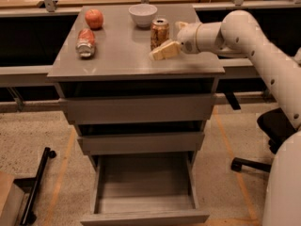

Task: Place orange can into bottom drawer

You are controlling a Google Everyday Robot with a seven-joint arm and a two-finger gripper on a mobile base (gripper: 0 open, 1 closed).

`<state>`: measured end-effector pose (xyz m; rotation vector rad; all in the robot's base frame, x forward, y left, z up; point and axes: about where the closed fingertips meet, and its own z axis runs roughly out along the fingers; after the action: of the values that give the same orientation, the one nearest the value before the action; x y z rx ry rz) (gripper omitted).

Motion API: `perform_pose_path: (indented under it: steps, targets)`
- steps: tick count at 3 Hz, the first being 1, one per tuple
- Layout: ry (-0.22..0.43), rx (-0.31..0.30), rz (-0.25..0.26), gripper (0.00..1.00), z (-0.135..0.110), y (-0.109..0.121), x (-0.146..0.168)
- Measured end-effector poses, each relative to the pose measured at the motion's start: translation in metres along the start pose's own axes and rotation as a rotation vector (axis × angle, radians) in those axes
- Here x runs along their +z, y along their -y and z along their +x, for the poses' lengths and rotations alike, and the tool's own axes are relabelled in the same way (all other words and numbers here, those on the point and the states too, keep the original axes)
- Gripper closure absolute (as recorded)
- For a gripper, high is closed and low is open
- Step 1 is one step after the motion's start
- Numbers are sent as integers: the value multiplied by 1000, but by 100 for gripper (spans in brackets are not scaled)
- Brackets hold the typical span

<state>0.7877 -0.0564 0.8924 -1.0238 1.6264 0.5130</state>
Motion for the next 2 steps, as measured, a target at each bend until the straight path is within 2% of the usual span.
perform_pose_path:
  steps: [1, 2]
  targets:
    - [24, 16, -39, 0, 4, 6, 29]
    - [46, 31, -63, 17, 9, 7, 50]
